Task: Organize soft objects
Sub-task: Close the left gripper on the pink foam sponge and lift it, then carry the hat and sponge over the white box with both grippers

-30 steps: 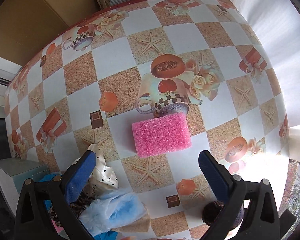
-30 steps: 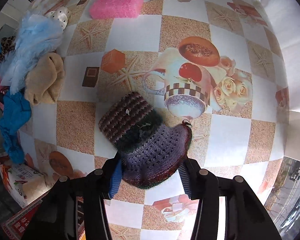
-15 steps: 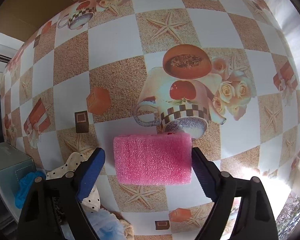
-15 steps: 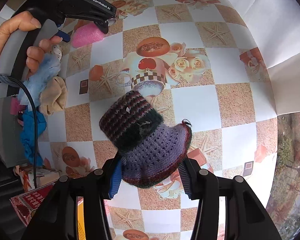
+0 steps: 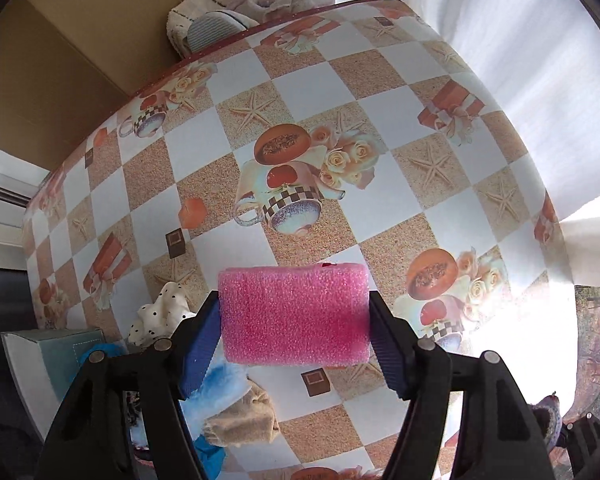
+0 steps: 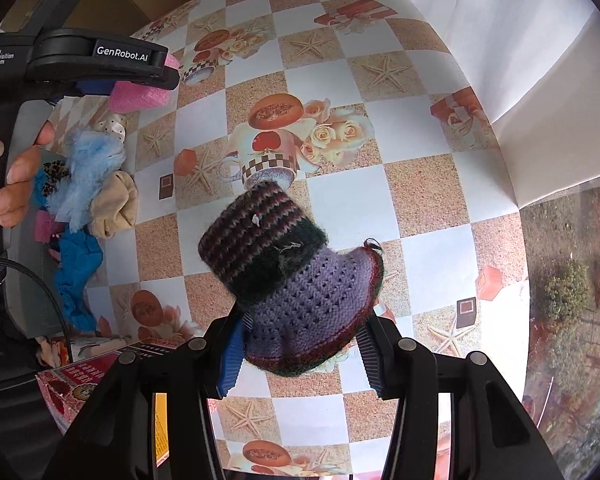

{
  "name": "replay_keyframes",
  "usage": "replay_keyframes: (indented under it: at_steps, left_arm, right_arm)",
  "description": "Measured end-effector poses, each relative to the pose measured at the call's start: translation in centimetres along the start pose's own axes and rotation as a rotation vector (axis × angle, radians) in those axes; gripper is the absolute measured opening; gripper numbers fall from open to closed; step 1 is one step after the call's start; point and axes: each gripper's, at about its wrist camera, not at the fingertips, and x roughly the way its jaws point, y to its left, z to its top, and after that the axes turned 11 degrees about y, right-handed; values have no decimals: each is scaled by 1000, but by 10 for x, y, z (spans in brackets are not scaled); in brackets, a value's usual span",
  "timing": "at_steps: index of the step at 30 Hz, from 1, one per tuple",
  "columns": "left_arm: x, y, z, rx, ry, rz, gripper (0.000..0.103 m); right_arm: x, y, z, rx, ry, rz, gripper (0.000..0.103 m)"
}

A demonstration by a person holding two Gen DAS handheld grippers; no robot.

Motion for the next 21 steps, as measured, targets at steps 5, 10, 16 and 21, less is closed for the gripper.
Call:
replay_keyframes:
  at_steps: [5,10,16,21]
  left_arm:
    - [-26,17,-43,-6,-43,6,73]
    - [-37,40,-99,-38,-55,-4,73]
    - [-47,48,-179,-36,-67,19,73]
    - [-49,46,-233,-10,-45,-13,73]
  right_arm:
    - [-8,-3,-14,-18,-2,7,51]
    - [-18,-2,-36,-29,-1,3,51]
    - [-16,3,-70,-44,39,-2,51]
    - [-16,19,-102,-74,75,-11,51]
